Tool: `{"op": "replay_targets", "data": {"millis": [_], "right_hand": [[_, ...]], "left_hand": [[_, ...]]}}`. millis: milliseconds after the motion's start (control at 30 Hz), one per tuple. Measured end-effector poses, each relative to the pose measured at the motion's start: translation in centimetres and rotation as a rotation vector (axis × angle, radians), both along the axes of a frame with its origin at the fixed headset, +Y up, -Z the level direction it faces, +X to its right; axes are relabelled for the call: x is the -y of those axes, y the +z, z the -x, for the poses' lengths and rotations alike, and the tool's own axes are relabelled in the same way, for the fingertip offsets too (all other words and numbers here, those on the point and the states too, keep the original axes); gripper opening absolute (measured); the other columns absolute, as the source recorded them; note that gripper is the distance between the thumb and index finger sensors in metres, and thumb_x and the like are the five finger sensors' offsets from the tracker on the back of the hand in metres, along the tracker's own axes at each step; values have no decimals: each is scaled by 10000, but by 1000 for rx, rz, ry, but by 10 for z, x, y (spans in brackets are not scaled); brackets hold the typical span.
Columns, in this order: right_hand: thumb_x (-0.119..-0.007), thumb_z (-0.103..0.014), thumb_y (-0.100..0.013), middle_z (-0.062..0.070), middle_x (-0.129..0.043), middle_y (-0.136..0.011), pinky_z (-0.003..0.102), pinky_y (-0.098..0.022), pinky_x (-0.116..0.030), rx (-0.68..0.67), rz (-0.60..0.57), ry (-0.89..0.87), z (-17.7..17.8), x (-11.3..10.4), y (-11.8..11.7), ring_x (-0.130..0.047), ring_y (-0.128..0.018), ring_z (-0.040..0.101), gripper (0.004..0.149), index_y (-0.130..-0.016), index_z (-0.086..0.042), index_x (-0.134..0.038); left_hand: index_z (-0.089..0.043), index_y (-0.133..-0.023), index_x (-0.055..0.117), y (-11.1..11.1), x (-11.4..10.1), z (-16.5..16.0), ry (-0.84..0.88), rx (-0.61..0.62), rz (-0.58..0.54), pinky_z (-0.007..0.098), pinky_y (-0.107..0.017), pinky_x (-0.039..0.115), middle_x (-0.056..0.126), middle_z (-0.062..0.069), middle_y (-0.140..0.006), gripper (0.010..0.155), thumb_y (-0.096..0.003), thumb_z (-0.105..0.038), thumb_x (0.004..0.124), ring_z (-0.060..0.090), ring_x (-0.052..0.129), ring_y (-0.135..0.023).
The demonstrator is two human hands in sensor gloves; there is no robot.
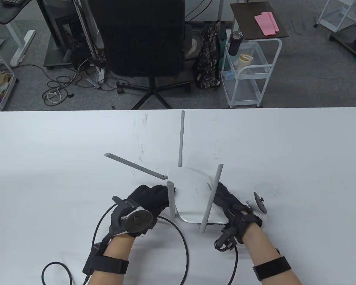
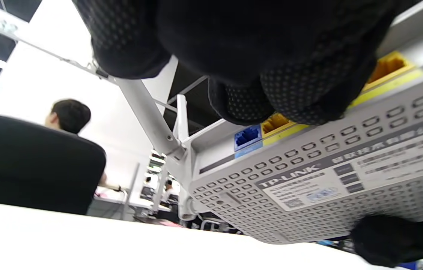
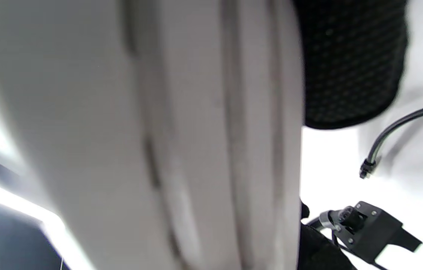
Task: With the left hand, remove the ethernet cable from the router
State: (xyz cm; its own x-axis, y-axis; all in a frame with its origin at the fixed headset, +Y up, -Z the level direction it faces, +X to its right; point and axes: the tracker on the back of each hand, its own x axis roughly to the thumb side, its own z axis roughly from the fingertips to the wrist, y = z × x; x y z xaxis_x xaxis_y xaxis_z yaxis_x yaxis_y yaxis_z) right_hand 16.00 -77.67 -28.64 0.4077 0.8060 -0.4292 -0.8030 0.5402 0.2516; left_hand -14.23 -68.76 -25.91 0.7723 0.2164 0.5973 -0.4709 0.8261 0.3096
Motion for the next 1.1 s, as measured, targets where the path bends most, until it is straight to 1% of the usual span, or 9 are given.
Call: {"op": "replay_targets", "data": {"millis": [33,100,133,167,267,333,400,533,1100], "right_hand": [[-644,-215,-605,406,-530,-911,378,-282,-974,-19,-15,0,-1,0,-3,-1025,-519,391,729,-1071,-56,-106],[-650,-211,-604,409,-533,-908,385,-277,-972,-20,-35,5,-7,-1,-6,-1025,-511,397,730,-1073,-57,-113],[-653,-217,-602,403,-544,-909,380,-272,-975,1,-45,30,-12,-2,-7,-1030,-506,390,728,-1076,-61,-123],[-650,-228,-605,393,-556,-910,363,-273,-982,43,-57,28,-20,0,-9,-1037,-507,373,728,-1079,-60,-124],[-644,-226,-606,398,-542,-908,363,-277,-980,156,38,-122,-25,2,-8,-1032,-507,380,726,-1078,-74,-114],[-632,-228,-614,394,-518,-921,370,-298,-970,159,-6,-157,-25,0,-10,-1018,-531,382,730,-1073,-78,-85],[-632,-238,-613,383,-530,-924,358,-298,-975,158,-49,-112,-27,-3,-12,-1025,-530,368,730,-1076,-81,-91],[-631,-238,-616,384,-522,-928,365,-305,-970,151,-60,-119,-25,-3,-11,-1018,-540,373,731,-1076,-82,-85],[-624,-247,-618,375,-515,-938,369,-317,-964,187,-136,-90,-27,-4,-12,-1012,-554,371,729,-1077,-91,-80]], "left_hand": [[-396,-802,887,-2,-1,1,8,31,50,305,-425,972,1011,-57,-675,480,-335,-429,995,27,990,-124],[-400,-798,898,-3,-3,5,7,25,49,319,-436,965,1015,-54,-676,482,-326,-414,994,40,989,-131],[-389,-795,903,-4,-2,9,-39,-13,50,324,-441,959,1014,-44,-677,472,-332,-407,992,46,987,-134],[-414,-802,880,-5,0,20,-75,-79,19,285,-444,974,1011,-82,-677,476,-336,-450,972,4,990,-141],[-368,-812,890,-12,9,37,100,-96,85,328,-456,955,1019,-50,-679,479,-346,-428,982,30,1006,-163],[-379,-813,881,-11,6,34,76,-131,42,324,-462,951,1017,-64,-678,483,-344,-444,975,21,1008,-173],[-383,-819,872,-8,2,27,72,-123,21,324,-469,948,1013,-69,-683,485,-348,-450,969,19,1010,-183],[-393,-831,856,-1,-5,16,35,-141,-50,330,-488,938,1005,-83,-701,488,-358,-466,951,12,1016,-217],[-395,-895,794,2,-6,16,-24,-203,-78,426,-643,826,961,-88,-805,494,-417,-461,901,42,1061,-522]]}}
